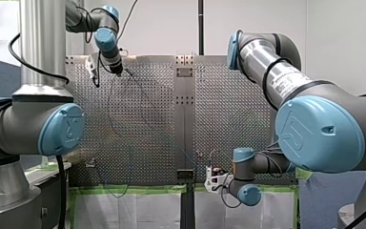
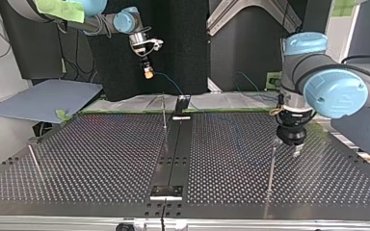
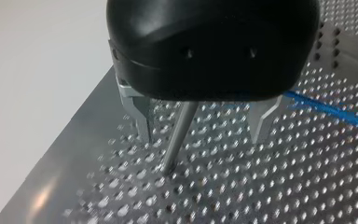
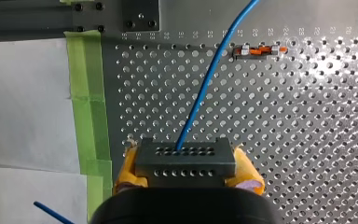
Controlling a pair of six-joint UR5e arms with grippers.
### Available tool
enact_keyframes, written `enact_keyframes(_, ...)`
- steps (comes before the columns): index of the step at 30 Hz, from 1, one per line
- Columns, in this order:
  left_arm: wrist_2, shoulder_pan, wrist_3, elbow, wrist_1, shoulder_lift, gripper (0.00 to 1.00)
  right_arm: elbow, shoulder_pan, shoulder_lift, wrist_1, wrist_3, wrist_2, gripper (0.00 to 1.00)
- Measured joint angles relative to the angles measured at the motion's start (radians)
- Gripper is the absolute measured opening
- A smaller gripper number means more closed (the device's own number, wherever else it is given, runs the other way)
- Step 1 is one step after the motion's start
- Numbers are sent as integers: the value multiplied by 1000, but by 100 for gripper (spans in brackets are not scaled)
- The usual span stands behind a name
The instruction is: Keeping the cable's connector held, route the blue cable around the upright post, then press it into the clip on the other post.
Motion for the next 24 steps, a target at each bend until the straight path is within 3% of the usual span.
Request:
enact_keyframes(4,0,32,10,0,24,0,100,0,1,0,0,0,0,0)
enact_keyframes(10,45,82,11,0,82,-11,100,0,3,0,-1,1,0,0)
enact_keyframes(19,116,93,11,0,140,-51,100,0,3,0,-2,1,-1,0)
enact_keyframes(24,128,94,7,30,159,-69,100,0,5,1,-2,1,-3,0)
